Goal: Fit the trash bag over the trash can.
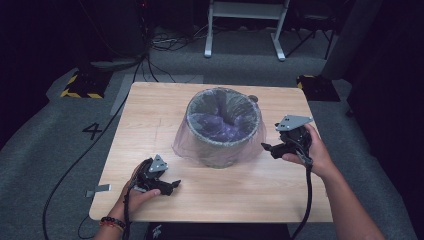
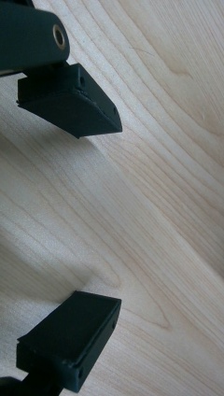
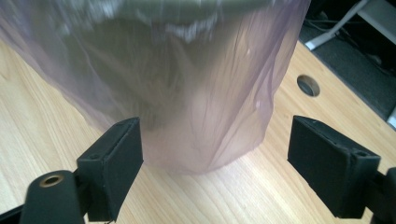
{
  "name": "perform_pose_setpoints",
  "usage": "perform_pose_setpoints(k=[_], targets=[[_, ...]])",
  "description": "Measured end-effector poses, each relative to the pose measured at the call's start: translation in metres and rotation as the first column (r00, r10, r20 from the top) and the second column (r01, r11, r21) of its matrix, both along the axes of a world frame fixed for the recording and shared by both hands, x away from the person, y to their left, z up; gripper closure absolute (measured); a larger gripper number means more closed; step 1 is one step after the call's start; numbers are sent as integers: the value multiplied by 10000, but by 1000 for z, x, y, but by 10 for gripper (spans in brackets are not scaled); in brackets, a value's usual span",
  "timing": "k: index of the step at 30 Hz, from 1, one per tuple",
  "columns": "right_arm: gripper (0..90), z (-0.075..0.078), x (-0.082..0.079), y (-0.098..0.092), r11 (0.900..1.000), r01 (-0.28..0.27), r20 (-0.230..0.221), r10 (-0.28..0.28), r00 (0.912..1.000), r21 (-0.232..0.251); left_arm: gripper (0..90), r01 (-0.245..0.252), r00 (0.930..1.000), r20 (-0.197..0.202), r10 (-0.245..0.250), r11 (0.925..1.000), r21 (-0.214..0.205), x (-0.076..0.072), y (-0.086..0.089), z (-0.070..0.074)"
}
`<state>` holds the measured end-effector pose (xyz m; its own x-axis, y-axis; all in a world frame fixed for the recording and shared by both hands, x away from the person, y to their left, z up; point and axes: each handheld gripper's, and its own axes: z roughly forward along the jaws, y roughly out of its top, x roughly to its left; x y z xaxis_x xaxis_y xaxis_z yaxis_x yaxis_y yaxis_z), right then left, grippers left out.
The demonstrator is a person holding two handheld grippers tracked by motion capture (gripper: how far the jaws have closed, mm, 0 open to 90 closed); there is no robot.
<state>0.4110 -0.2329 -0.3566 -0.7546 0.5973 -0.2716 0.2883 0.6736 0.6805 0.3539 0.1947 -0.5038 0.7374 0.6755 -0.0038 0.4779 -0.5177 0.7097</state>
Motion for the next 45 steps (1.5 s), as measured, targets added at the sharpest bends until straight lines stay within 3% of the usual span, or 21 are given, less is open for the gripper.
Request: perform_pose_setpoints(k=[16, 45], targets=[[186, -44, -2, -8, 9975, 203, -481, -235, 9986, -673, 140, 4, 10000, -4, -4, 10000, -4, 0, 0, 0], [192, -99, -19, -35, 9978, 407, -1494, -482, 9876, -526, 140, 2, 10000, 6, -2, 10000, 5, 0, 0, 0]])
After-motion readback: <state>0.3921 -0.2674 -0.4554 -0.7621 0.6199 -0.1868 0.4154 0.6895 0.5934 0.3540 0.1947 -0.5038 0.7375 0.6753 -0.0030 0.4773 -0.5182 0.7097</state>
